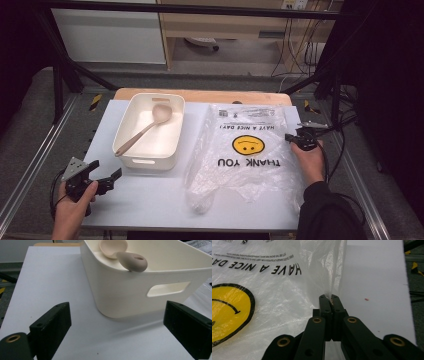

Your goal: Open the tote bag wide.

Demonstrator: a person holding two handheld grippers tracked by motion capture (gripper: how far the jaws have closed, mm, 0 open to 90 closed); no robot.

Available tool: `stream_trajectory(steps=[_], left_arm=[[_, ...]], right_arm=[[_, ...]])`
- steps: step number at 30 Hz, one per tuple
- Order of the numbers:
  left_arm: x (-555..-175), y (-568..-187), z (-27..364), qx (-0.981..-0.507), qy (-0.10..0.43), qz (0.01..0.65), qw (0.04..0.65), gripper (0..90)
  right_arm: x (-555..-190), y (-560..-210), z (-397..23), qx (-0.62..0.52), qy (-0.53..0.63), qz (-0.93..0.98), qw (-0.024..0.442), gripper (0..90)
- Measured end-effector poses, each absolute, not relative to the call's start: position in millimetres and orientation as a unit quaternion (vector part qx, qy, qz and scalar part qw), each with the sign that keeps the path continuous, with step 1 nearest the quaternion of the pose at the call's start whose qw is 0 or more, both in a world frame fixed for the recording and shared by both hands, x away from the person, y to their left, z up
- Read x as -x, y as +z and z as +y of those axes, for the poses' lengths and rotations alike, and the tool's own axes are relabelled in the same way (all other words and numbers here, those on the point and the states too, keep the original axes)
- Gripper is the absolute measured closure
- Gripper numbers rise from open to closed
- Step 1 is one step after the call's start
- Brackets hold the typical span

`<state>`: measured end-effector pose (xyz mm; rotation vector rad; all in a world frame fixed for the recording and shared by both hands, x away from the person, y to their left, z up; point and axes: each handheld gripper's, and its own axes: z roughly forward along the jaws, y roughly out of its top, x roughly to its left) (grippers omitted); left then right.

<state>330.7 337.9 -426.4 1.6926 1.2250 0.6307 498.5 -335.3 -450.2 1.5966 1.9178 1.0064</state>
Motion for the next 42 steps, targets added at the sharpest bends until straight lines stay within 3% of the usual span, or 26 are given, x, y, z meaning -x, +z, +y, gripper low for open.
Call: stream_trajectory(steps=[14,15,17,19,20,21,26,31,42], left_arm=[[-330.3,-426.0,337.3,-0.689,0.257,0.496,0.461,7.5],[-330.1,-425.9,337.2,-0.688,0.257,0.497,0.462,7.5],[-329.6,-425.6,336.9,-0.687,0.257,0.497,0.463,7.4],[-329.2,-425.1,336.8,-0.688,0.258,0.496,0.463,7.4],[-329.1,-425.0,336.5,-0.687,0.259,0.496,0.464,7.4],[-328.9,-424.9,336.4,-0.687,0.259,0.495,0.464,7.4],[-326.8,-424.1,336.5,-0.684,0.262,0.497,0.464,7.4],[-324.8,-422.9,337.6,-0.684,0.265,0.496,0.465,7.1],[-321.8,-422.1,336.5,-0.685,0.265,0.493,0.466,6.3]], right_arm=[[-499.5,-453.0,-349.5,-0.635,0.365,0.64,0.231,87.3],[-498.2,-450.8,-348.3,-0.627,0.376,0.644,0.227,74.6],[-496.1,-446.0,-346.4,-0.616,0.372,0.654,0.233,59.1],[-494.0,-443.0,-345.5,-0.611,0.372,0.657,0.237,54.4],[-489.0,-436.0,-342.0,-0.605,0.375,0.659,0.243,41.1],[-489.0,-436.0,-342.0,-0.605,0.375,0.659,0.243,41.1],[-467.0,-417.2,-323.4,-0.572,0.377,0.681,0.259,21.5],[-445.0,-410.8,-301.1,-0.542,0.387,0.702,0.254,13.6],[-407.3,-411.9,-233.3,-0.469,0.398,0.758,0.216,9.6]])
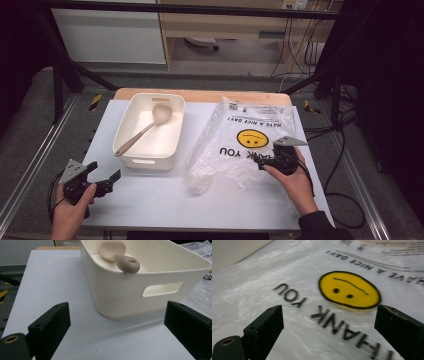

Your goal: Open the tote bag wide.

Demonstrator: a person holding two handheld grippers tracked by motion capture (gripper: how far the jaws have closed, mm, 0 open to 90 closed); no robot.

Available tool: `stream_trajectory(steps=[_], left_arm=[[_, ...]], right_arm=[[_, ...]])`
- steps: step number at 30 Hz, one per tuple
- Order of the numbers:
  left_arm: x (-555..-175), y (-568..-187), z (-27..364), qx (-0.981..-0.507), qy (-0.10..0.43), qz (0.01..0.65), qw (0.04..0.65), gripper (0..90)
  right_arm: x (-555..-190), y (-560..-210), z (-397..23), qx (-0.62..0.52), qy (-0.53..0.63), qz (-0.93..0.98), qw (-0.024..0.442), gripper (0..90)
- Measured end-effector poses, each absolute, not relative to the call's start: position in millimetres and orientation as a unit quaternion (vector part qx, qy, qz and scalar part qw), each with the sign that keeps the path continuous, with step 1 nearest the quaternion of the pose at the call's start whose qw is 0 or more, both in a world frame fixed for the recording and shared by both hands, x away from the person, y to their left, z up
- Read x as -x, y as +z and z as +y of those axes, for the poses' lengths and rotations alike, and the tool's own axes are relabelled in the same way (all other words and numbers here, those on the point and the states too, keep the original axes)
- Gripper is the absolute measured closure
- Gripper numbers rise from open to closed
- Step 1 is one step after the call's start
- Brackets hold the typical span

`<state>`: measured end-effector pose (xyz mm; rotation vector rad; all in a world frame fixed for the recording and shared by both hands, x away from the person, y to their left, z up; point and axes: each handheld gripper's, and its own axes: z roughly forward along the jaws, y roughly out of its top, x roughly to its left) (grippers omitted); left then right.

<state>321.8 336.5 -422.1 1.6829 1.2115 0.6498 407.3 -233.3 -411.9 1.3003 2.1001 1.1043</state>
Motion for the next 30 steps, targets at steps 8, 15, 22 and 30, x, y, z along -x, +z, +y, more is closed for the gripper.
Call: stream_trajectory(steps=[8,15,22,30], left_arm=[[-321.7,-421.7,336.1,-0.685,0.263,0.492,0.468,6.3],[-321.5,-421.4,335.9,-0.687,0.263,0.49,0.468,6.3],[-321.9,-421.9,335.4,-0.689,0.261,0.49,0.466,6.3],[-322.0,-422.0,335.4,-0.69,0.26,0.49,0.465,6.4]], right_arm=[[-389.9,-418.7,-179.4,-0.412,0.4,0.798,0.181,8.5],[-372.3,-423.8,-135.4,-0.358,0.406,0.829,0.142,6.5],[-361.3,-423.2,-100.1,-0.314,0.418,0.844,0.121,6.1],[-359.4,-422.2,-66.0,-0.275,0.421,0.858,0.105,7.1]])
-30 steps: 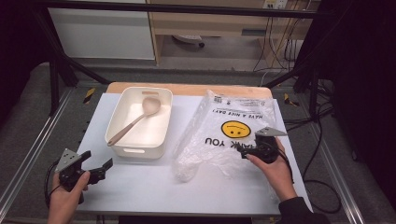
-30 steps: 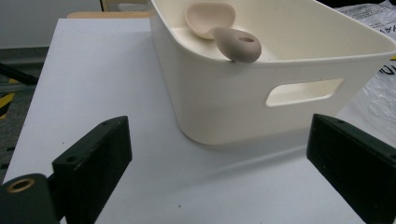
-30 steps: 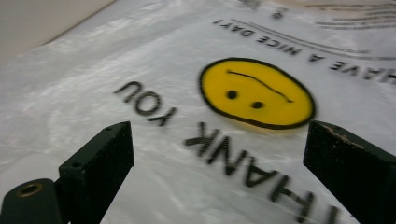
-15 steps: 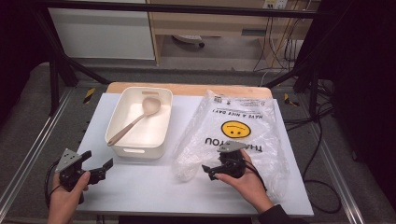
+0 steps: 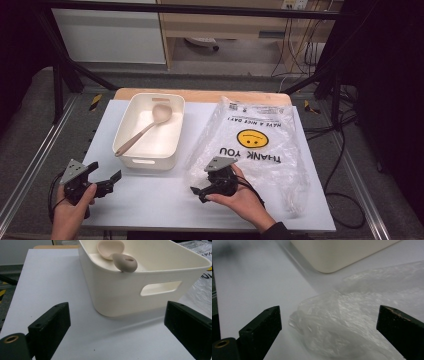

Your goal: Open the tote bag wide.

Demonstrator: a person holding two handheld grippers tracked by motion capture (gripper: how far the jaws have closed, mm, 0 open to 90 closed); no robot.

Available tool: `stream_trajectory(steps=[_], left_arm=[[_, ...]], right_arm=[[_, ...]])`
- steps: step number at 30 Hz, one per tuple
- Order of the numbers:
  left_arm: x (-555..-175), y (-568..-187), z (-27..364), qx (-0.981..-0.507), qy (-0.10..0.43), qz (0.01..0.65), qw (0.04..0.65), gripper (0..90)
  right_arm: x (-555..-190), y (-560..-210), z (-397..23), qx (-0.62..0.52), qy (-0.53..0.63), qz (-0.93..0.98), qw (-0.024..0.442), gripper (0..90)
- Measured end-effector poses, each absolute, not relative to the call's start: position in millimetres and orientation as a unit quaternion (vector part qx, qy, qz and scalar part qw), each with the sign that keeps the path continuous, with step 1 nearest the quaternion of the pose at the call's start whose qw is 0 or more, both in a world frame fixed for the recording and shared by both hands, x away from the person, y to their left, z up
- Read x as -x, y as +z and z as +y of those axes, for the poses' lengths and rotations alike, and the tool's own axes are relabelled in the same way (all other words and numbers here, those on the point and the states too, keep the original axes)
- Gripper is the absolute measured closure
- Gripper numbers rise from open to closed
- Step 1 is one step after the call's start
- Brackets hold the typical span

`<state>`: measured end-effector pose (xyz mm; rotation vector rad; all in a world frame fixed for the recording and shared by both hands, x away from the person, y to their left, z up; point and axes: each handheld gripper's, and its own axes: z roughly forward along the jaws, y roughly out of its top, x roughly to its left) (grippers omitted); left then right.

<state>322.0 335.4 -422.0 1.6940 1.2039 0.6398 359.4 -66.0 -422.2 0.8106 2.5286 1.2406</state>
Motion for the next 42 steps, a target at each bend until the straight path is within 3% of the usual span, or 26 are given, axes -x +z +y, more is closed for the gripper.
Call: stream_trajectory(steps=[8,14,15,16,17,18,19,20,21,24,42], left_arm=[[-321.9,-422.3,334.8,-0.692,0.257,0.489,0.464,6.4],[-322.1,-422.4,334.1,-0.695,0.257,0.486,0.463,6.4],[-322.1,-422.4,334.0,-0.695,0.257,0.486,0.463,6.4],[-322.1,-422.4,334.0,-0.696,0.257,0.486,0.462,6.4],[-322.1,-422.4,333.9,-0.696,0.257,0.486,0.462,6.4],[-322.1,-422.5,333.8,-0.696,0.256,0.486,0.462,6.4],[-322.1,-422.5,333.9,-0.697,0.256,0.486,0.461,6.4],[-322.2,-422.6,334.0,-0.697,0.256,0.486,0.461,6.4],[-322.2,-422.6,334.0,-0.697,0.256,0.486,0.461,6.4],[-322.0,-422.6,334.0,-0.697,0.256,0.486,0.46,6.4],[-322.0,-422.9,334.4,-0.697,0.257,0.488,0.459,6.4]], right_arm=[[-358.1,-436.1,-41.9,-0.251,0.396,0.878,0.092,10.7],[-358.3,-442.8,-41.8,-0.241,0.381,0.888,0.09,26.3],[-359.1,-444.3,-42.4,-0.241,0.375,0.89,0.09,35.1],[-359.1,-444.3,-42.4,-0.241,0.375,0.89,0.09,35.1],[-359.8,-444.9,-42.8,-0.239,0.373,0.892,0.091,40.6],[-360.9,-444.7,-44.3,-0.236,0.376,0.892,0.083,55.2],[-360.9,-444.7,-44.3,-0.236,0.376,0.892,0.083,55.2],[-362.4,-443.6,-45.3,-0.24,0.382,0.889,0.084,67.6],[-362.4,-443.6,-45.3,-0.24,0.382,0.889,0.084,67.6],[-366.8,-438.3,-48.6,-0.251,0.403,0.877,0.08,84.3],[-409.1,-376.5,-33.5,-0.302,0.463,0.824,0.125,87.0]])
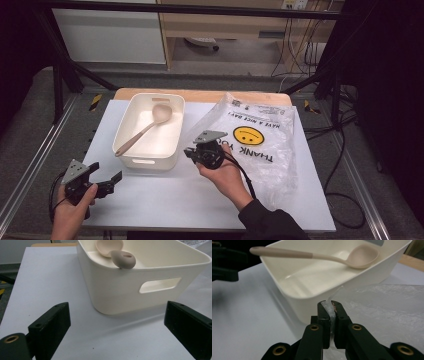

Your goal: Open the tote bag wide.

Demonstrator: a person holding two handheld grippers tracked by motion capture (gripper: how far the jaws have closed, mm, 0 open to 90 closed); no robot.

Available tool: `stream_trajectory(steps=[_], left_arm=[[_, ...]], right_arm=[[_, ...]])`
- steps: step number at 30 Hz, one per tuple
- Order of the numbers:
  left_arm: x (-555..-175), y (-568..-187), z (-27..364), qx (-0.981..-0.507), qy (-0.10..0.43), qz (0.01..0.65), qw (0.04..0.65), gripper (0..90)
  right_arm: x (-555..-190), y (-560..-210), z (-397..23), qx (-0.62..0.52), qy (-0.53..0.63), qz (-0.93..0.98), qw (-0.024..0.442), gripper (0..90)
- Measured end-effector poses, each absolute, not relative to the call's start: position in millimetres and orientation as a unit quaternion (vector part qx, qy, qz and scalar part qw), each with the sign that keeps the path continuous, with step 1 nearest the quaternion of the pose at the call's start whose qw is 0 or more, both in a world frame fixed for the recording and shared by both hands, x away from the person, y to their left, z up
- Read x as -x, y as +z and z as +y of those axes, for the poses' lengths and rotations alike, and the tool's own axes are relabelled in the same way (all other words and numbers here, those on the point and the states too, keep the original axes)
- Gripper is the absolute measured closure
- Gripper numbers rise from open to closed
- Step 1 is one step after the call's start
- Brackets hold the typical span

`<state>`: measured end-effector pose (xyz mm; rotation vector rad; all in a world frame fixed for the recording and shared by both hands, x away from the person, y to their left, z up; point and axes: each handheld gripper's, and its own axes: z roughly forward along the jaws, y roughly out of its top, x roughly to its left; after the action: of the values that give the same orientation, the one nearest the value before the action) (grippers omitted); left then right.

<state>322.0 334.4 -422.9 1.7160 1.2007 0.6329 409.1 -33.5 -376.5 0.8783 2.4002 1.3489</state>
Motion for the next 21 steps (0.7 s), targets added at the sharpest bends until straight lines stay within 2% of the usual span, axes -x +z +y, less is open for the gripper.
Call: stream_trajectory(steps=[7,21], left_arm=[[-322.1,-422.9,334.1,-0.698,0.256,0.487,0.459,6.5],[-322.2,-423.0,333.0,-0.699,0.256,0.485,0.458,6.5]], right_arm=[[-426.5,-357.4,-29.8,-0.33,0.473,0.802,0.153,87.0],[-449.2,-331.4,-6.0,-0.336,0.488,0.789,0.162,86.8]])
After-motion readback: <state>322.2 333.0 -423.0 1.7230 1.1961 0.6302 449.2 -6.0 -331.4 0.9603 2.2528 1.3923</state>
